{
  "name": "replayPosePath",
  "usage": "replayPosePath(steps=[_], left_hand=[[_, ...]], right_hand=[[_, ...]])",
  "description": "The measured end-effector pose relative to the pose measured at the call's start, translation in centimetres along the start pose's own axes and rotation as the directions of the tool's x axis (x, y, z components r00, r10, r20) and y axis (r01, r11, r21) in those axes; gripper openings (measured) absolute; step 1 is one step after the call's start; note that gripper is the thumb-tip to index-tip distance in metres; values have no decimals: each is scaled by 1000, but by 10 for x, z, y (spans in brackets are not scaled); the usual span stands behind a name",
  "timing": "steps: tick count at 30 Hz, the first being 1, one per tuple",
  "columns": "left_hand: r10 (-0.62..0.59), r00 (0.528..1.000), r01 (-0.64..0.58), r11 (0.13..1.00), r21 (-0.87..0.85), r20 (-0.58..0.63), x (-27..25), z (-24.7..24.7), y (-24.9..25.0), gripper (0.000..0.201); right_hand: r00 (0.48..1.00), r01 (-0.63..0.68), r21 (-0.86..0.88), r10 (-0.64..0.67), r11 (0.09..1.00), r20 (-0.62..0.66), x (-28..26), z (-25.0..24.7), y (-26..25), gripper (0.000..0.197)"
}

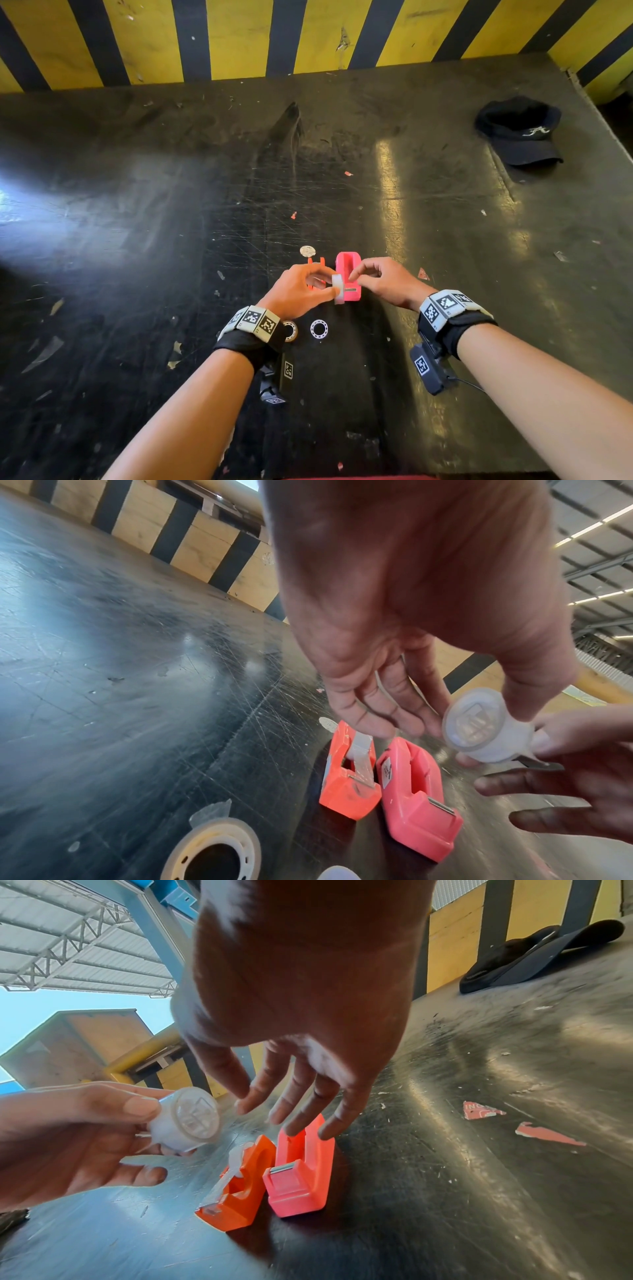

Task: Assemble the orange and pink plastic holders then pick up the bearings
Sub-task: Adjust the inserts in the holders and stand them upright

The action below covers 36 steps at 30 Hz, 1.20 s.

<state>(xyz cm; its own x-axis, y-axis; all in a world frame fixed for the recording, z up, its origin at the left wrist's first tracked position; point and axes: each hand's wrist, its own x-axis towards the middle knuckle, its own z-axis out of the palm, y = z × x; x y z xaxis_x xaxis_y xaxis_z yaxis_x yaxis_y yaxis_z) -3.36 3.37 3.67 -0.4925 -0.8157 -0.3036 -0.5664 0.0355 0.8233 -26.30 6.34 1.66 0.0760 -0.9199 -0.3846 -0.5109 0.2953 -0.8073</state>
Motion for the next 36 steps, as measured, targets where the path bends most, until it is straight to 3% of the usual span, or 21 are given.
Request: replayPosePath(steps=[2,6,9,11,13,18,23,36], left_hand=[[-4,1000,4,1000,-1,-5,3,-3,1,28],[8,1000,-8,999,34,1,13,-10,5,33],[5,1000,-5,997,83,-1,20,-13,7,31],[8,1000,-7,993,118,-2,24,-13,8,31],[13,1000,-14,988,151,11,28,-13,9,32],[6,999,-13,984,179,39,37,-14,15,34],[44,996,-60,971,233,72,43,-14,24,35],[48,994,-79,940,332,102,46,-18,39,41]], right_hand=[[999,-12,-44,10,999,-36,4,-4,2,22],[995,-21,-333,53,943,86,18,-6,12,113],[985,-29,-479,108,877,137,30,3,19,147],[989,-20,-530,95,848,115,35,12,25,147],[996,-12,-553,62,833,72,38,17,29,134],[997,64,-475,-38,878,63,31,10,26,114],[986,165,-455,-140,875,90,21,-3,9,116],[982,189,-393,-182,900,55,6,-13,-8,119]])
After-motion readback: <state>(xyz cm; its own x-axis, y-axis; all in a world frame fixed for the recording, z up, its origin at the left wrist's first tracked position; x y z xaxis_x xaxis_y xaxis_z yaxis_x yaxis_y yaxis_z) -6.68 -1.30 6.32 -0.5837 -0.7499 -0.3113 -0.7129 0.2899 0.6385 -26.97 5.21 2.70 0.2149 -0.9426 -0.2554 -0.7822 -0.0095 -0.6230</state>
